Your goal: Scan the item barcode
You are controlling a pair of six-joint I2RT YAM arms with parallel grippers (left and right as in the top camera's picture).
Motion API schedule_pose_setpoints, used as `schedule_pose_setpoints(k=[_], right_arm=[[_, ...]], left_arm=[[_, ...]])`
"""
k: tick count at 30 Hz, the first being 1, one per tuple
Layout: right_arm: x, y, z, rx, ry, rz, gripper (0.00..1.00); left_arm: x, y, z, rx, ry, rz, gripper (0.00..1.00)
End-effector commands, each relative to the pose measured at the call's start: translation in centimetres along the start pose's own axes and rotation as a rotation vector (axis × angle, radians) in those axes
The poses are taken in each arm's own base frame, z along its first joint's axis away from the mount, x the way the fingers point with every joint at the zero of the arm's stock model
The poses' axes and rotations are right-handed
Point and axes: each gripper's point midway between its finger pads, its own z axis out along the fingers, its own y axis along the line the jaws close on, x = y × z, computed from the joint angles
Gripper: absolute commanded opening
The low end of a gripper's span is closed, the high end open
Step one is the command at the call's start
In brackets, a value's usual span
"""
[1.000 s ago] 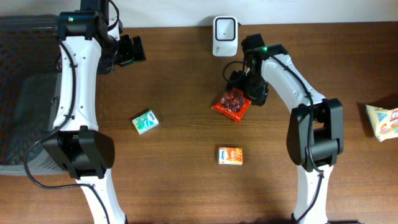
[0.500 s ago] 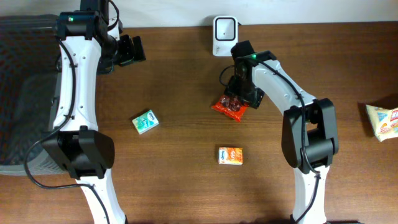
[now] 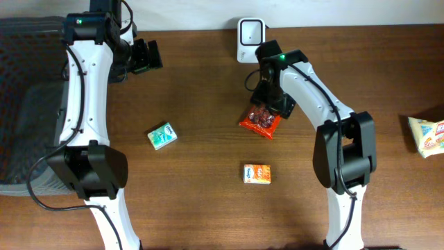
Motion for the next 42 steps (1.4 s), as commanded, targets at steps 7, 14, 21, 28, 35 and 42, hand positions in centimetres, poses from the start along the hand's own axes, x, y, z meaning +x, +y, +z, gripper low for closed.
schedule_pose_setpoints(k=[7,14,21,28,35,42], right_arm=[[1.2,0.8,1.4,0.044,-0.01,-0.029,0.76],[1.6,-0.2,3.2,0.101,0.011,-0.033,0.76],[1.3,-1.8,3.4,0.174,-0.018,-0.04,0.55],[1.8,-1.5,3.5,0.156,0.008,-0.039,0.25],[2.5,-1.4,3.1,0.134,0.061,-0.068,0.04],[0.7,0.5,-3.3,-0.089,0.172,-0.211,0.04]], left_arm=[[0.0,-0.2,-0.1,0.011,-0.001,0.018,0.99],[-0.1,-0.2,-0.1,0.011,-0.001,0.018,0.99],[0.0,-0.2,-0.1,0.011,-0.001,0.018,0.99],[-0.1,-0.2,-0.1,0.011,-0.001,0.018,0.99],[-0.1,-0.2,-0.1,0.011,-0.001,0.018,0.99],[-0.1,-0.2,-0.1,0.011,-0.001,0.018,0.99]])
